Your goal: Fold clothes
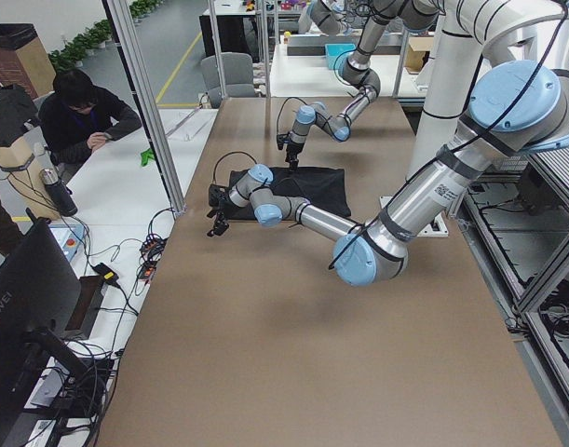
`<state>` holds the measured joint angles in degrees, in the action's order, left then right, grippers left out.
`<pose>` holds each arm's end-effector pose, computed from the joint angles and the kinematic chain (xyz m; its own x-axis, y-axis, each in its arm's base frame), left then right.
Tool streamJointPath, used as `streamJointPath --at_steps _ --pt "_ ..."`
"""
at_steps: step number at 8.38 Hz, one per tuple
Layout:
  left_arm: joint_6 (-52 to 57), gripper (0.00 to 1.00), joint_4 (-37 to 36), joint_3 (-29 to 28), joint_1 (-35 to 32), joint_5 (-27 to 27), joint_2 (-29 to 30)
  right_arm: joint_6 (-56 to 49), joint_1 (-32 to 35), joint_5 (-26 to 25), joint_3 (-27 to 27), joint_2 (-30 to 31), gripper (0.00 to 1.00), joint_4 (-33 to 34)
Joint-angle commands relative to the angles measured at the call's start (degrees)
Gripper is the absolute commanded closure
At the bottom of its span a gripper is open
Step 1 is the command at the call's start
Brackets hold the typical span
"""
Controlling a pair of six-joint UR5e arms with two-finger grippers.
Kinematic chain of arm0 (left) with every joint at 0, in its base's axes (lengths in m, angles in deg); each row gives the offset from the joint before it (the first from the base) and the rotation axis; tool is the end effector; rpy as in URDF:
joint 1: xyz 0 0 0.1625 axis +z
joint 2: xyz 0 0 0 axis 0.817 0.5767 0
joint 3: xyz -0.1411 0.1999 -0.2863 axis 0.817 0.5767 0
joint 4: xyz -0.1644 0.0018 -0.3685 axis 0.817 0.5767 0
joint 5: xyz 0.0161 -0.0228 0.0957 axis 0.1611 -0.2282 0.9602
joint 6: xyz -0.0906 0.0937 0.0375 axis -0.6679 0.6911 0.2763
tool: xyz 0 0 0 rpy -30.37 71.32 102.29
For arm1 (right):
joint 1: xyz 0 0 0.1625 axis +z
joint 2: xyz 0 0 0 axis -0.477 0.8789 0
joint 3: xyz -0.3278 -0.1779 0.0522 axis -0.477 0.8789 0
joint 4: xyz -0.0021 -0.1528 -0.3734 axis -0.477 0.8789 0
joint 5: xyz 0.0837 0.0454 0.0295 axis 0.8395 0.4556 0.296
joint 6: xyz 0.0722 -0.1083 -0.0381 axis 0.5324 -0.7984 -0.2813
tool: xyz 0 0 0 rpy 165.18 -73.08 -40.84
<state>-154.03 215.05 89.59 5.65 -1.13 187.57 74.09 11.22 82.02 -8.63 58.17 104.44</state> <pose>0.4100 -0.7040 0.2580 0.5880 -0.1931 -0.7854 0.6677 0.6639 0.3367 -0.4281 -0.5009 0.3507 0.7789 -0.1490 0.6092 -0.0816 0.9390 0.3340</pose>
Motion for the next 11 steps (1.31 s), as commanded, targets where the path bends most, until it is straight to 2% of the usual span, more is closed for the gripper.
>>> streamJointPath --at_steps 1,5,9,10,11 --pt "0.0 0.05 0.02 0.0 0.09 0.05 0.08 0.97 -0.77 0.17 -0.78 2.05 0.06 -0.14" --pt "0.0 0.05 0.02 0.09 0.53 0.4 0.17 1.06 -0.77 0.35 -7.28 10.05 0.06 -0.14" --pt "0.0 0.06 -0.06 0.09 0.53 0.49 0.08 3.78 -1.04 0.52 -9.12 11.46 0.06 -0.14" --pt "0.0 0.05 0.02 0.09 0.53 0.49 0.08 3.7 -1.04 1.66 -11.13 11.12 0.06 0.04" --pt "0.09 0.05 0.02 0.09 0.44 0.4 0.08 3.35 -0.78 3.06 -10.81 10.33 0.06 -0.13"
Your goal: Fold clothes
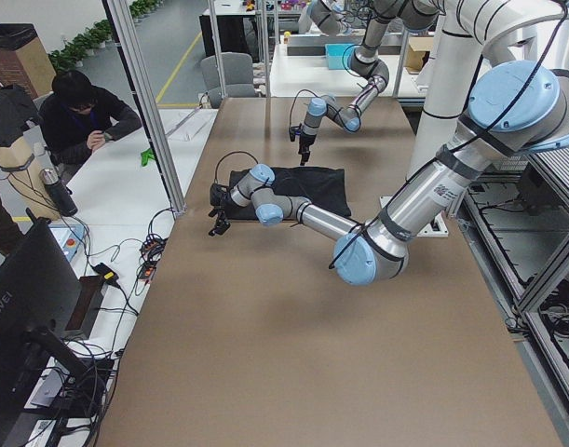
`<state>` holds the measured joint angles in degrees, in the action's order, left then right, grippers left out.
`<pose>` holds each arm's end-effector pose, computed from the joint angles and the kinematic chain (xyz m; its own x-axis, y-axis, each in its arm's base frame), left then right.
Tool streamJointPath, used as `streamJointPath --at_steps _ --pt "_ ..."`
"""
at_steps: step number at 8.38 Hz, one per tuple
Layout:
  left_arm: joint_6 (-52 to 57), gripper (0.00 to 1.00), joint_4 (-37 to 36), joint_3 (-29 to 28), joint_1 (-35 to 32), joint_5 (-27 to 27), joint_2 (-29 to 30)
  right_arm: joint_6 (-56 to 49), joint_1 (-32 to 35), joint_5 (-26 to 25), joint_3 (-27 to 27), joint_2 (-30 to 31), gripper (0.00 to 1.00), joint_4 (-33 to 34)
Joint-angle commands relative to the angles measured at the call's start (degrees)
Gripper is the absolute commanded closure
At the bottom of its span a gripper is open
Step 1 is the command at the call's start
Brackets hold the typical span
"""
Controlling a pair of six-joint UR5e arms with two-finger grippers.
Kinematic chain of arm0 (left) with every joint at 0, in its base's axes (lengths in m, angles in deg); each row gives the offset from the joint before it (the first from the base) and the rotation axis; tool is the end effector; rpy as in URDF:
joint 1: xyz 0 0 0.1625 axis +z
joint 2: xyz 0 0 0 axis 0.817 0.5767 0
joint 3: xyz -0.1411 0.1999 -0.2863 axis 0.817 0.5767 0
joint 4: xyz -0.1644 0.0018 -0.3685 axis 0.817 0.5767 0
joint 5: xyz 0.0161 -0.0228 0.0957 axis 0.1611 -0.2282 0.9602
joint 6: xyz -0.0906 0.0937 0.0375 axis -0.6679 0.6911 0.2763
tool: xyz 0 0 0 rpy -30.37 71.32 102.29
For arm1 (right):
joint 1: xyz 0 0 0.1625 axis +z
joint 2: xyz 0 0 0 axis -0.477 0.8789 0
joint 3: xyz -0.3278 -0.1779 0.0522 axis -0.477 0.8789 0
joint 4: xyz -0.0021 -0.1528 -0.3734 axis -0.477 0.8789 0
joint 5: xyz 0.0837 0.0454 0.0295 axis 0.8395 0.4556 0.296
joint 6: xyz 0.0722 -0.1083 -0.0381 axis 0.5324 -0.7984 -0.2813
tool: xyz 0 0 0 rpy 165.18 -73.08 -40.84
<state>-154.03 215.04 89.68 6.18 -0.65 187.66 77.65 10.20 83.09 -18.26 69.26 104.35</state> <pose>0.4155 -0.7008 0.2559 0.5895 -0.1878 -0.7856 0.6658 0.6636 0.3410 -0.3873 -0.4503 0.3857 0.7756 -0.0978 0.6236 -0.0981 0.9573 0.2721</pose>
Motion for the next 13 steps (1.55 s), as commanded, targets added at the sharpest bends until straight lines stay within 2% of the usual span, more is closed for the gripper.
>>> streamJointPath --at_steps 1,2,3,4,5,6,7,8,10,13 --pt "0.17 0.05 0.03 0.0 -0.08 -0.08 -0.01 -0.73 1.11 1.57 0.92 -4.6 0.06 -0.05" --pt "0.17 0.05 0.03 0.0 0.0 -0.08 0.08 -0.74 1.73 1.39 4.42 -7.51 0.06 -0.23" --pt "0.17 0.05 0.03 0.0 0.0 -0.17 0.17 -0.91 2.35 -0.87 6.72 -9.28 0.06 -1.71" --pt "0.35 0.05 0.03 -0.09 0.0 -0.17 0.25 -0.83 3.92 -1.94 10.57 -10.69 0.06 -8.51" --pt "0.61 0.06 0.03 -0.09 0.0 -0.25 0.25 -0.3 5.59 -0.99 16.87 -13.49 0.06 -16.93" --pt "0.79 0.06 0.03 -0.09 0.0 -0.34 0.43 0.57 7.26 1.89 24.24 -16.65 0.06 -24.59" --pt "0.79 0.05 -0.06 -0.09 0.0 -0.34 0.6 2.24 9.02 5.57 27.8 -17.55 0.06 -29.36" --pt "0.96 0.06 -0.06 -0.09 0.0 -0.34 0.69 3.12 10.08 8.3 28.09 -17.56 0.06 -29.93" --pt "1.14 0.05 -0.14 -0.09 0.0 -0.34 0.78 5.49 10.18 10.34 28.54 -17.38 0.06 -30.02" --pt "1.14 0.05 -0.58 -0.09 -0.08 -0.34 1.13 8.32 9.82 11.32 28.62 -16.6 0.06 -30.29"
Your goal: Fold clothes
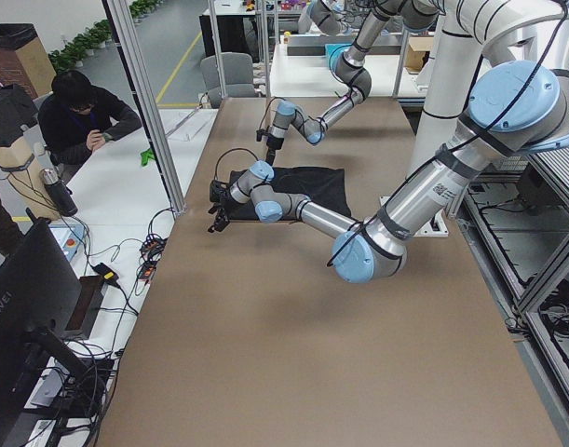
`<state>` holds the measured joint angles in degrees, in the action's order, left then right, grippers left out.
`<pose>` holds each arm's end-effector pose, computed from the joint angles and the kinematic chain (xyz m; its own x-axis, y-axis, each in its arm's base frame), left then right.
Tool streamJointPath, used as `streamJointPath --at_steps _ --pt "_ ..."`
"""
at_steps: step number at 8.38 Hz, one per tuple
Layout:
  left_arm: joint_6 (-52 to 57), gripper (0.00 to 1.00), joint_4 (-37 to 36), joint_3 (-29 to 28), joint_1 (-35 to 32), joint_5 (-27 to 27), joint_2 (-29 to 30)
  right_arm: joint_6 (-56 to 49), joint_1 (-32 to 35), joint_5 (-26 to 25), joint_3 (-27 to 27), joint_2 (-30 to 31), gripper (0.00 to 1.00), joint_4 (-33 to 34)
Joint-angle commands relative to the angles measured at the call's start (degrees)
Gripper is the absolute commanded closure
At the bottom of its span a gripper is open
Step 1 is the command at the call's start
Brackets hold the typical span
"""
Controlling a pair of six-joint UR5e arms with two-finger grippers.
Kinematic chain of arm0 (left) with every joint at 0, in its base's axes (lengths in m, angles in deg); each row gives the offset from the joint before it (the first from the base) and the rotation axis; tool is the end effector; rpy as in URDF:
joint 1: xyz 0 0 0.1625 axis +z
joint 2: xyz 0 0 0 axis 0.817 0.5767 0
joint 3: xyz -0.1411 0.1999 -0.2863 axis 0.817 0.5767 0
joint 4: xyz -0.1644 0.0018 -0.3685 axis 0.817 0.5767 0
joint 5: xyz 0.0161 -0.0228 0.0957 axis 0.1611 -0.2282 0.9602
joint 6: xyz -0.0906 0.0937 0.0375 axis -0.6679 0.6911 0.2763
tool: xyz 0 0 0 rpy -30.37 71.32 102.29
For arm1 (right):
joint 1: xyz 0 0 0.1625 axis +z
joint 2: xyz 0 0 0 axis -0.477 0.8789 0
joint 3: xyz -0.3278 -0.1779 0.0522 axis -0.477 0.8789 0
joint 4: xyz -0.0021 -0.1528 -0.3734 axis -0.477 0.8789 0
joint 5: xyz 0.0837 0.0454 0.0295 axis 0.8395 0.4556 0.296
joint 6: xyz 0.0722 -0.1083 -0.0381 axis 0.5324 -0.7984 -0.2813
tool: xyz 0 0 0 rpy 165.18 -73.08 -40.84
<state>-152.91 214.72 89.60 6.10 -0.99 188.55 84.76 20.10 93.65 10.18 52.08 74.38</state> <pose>0.4163 -0.7021 0.2452 0.5968 -0.1692 -0.7843 0.6546 0.6680 0.3540 -0.4075 -0.5909 0.3566 0.5184 -0.0683 0.8524 -0.2893 0.9240 0.2500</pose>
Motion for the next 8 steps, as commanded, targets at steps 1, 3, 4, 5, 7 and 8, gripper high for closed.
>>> streamJointPath --at_steps 1,3,4,5,7,8 --pt "0.02 0.05 -0.35 0.0 -0.01 0.0 0.33 1.28 -0.25 0.85 0.27 0.68 0.06 -0.67" --pt "0.02 0.05 -0.35 0.0 -0.01 0.0 0.51 3.82 -0.6 0.85 0.19 0.51 0.06 -1.8" --pt "0.02 0.06 -0.44 0.0 -0.01 0.09 0.77 3.83 -0.6 0.76 0.18 0.33 0.06 -1.99" --pt "0.02 0.05 -0.44 0.0 -0.01 0.09 0.77 3.49 -0.6 0.85 0.1 0.24 0.06 -2.07" --pt "0.02 0.05 -0.53 -0.09 -0.1 0.09 0.86 3.74 -0.78 0.59 1.58 -0.72 0.06 -2.68" --pt "0.1 0.06 -0.44 -0.09 -0.1 0.09 0.86 3.75 -1.39 0.5 3.33 -0.55 0.06 -5.13"
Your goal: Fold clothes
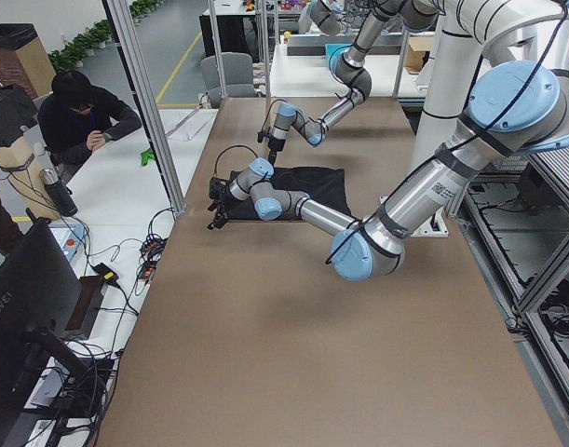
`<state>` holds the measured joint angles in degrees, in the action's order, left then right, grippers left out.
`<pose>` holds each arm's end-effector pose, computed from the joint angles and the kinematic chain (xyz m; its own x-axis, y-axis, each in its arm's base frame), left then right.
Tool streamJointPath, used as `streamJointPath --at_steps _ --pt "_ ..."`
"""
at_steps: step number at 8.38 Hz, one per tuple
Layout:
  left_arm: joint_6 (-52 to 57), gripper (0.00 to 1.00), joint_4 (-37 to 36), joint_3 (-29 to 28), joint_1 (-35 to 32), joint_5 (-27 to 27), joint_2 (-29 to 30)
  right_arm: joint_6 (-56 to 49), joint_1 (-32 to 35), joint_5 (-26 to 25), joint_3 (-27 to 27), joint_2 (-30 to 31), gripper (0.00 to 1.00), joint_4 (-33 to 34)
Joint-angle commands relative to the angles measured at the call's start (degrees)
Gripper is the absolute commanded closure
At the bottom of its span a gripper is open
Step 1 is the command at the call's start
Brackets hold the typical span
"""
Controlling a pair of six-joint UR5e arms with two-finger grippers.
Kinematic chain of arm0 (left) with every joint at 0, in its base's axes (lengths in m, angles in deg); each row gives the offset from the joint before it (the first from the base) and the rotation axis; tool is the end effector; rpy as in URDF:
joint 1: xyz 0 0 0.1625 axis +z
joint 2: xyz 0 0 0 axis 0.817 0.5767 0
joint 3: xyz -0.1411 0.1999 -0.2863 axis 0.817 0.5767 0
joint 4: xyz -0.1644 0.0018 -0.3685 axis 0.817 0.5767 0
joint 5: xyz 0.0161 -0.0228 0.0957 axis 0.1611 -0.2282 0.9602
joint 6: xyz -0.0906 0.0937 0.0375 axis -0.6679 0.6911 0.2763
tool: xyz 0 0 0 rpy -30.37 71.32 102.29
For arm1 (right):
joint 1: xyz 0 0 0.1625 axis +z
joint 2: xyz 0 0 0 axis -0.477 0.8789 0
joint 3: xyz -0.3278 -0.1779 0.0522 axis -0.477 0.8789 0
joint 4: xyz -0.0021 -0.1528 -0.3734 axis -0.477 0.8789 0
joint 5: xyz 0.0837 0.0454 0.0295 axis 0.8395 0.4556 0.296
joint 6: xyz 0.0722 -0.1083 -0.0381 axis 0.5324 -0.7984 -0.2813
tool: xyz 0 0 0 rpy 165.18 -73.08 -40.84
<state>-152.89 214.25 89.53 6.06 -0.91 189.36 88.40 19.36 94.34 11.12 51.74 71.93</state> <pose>0.4166 -0.7036 0.2358 0.5947 -0.1669 -0.7864 0.6565 0.6654 0.3552 -0.4173 -0.5858 0.3539 0.4759 -0.0386 0.8786 -0.3050 0.9298 0.2061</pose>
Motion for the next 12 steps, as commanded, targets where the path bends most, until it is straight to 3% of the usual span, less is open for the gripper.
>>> streamJointPath --at_steps 1,3,6,9,12 --pt "0.09 0.06 0.03 -0.11 -0.06 0.0 0.04 0.11 -0.83 -0.2 4.93 -0.21 0.06 -4.7" --pt "0.09 0.05 -0.06 -0.2 -0.15 0.09 0.39 0.2 -1.18 -0.28 7.59 1.09 0.06 -7.17" --pt "0.09 0.05 -0.06 -0.29 -0.32 0.09 0.48 3.18 -0.13 4.18 4.36 1.81 0.06 -6.92" --pt "0.09 0.06 -0.23 -0.2 -0.32 0.0 0.83 4.51 3.38 12.43 -3.36 5.04 0.06 -6.13" --pt "0.09 0.06 -0.23 -0.03 -0.41 -0.08 0.83 14.65 -0.1 12.46 -11.53 9.52 0.06 -6.82"
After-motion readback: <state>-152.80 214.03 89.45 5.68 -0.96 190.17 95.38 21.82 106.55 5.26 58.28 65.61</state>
